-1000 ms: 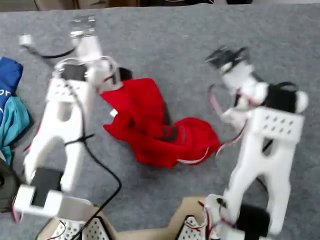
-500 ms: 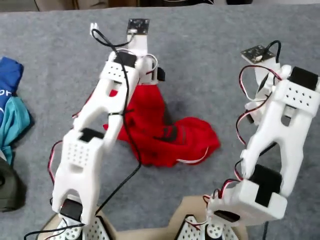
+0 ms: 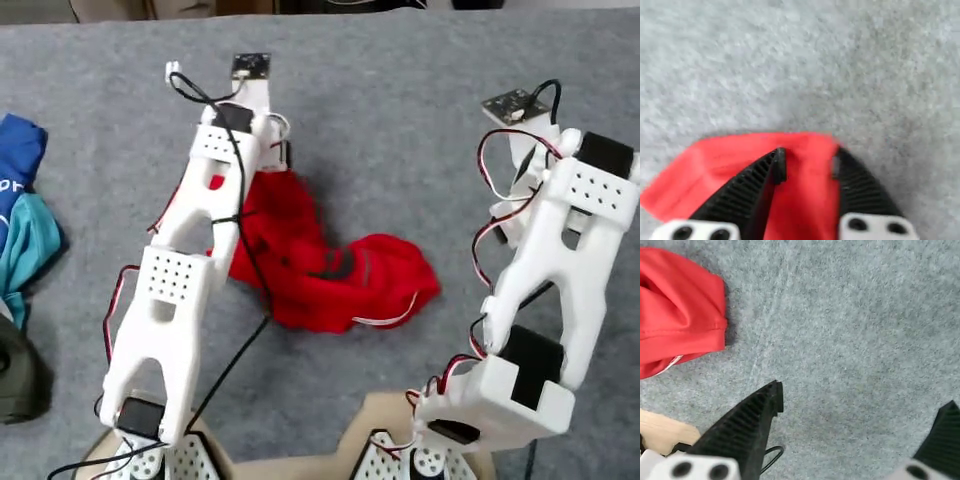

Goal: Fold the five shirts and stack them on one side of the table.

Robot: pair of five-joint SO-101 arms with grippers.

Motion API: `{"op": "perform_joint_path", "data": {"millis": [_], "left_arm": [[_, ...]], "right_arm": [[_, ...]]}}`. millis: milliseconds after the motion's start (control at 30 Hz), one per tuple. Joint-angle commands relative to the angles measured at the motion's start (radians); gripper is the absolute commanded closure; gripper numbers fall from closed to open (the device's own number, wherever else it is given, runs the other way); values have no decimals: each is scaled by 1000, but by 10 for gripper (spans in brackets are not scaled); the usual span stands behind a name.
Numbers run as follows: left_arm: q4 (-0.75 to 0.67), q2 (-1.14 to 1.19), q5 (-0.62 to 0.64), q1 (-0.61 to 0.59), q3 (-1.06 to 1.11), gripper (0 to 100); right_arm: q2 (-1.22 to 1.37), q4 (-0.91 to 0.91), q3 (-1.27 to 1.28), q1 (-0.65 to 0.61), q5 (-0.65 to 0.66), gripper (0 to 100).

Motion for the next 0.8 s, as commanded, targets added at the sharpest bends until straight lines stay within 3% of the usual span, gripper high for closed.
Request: {"op": "perform_joint_path", "data": {"millis": [0,133,433,767], "left_arm": [[6,-8,-81,-34,-69,981],[64,-10,-110,-61,-87,981],[422,-10,-112,-198,-440,980],[427,-168,-104,-419,-516,980]], "right_arm": [[-5,-11,-44,8,-14,551],[-10,-11,-44,8,-14,551],[-10,-3,-50,-12,-14,551],[-12,11,-61,-131,-15,551]]}}
